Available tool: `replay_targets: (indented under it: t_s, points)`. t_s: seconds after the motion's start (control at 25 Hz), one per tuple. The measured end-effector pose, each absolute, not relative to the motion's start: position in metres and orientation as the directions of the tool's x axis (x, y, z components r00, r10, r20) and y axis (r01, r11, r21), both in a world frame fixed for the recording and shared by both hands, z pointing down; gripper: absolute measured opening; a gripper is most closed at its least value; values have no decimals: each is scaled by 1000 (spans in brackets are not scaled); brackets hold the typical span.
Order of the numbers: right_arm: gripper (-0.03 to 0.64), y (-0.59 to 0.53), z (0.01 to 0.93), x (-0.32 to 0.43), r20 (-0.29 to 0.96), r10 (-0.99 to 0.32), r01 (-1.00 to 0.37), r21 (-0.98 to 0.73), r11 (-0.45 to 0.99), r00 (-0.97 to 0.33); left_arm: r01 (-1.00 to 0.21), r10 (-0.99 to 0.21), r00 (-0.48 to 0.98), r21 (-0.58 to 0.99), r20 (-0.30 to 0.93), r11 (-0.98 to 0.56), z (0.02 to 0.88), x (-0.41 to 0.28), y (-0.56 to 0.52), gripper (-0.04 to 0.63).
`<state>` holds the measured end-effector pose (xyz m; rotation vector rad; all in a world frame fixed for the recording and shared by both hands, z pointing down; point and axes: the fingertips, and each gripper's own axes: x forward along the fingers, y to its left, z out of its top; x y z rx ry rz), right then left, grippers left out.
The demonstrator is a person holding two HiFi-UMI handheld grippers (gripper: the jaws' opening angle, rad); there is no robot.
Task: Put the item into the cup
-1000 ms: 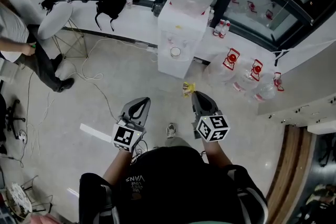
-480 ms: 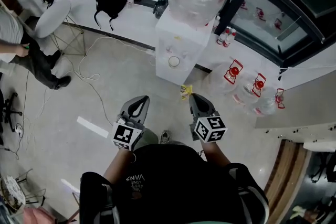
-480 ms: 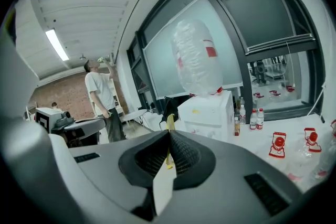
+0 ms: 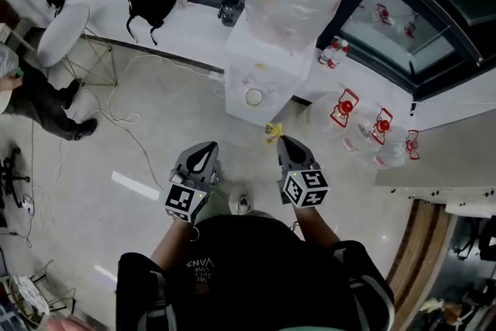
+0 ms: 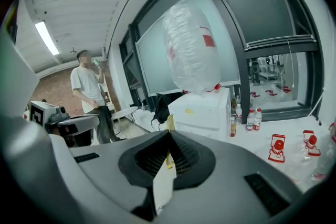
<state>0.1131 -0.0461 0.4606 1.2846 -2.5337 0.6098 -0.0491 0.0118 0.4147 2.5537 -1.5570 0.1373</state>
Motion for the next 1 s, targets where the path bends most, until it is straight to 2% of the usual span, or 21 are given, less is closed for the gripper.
replay_targets:
  t_s: [0.56, 1.0]
  points:
    - [45, -166, 523, 64, 445, -782, -900, -207, 384, -436, -804, -783, 594, 114, 183, -584, 450, -91, -103, 20]
    - [46, -232, 593, 54, 499, -798, -941, -173, 291, -338, -765, -728, 643, 159, 237, -624, 505, -114, -159, 20]
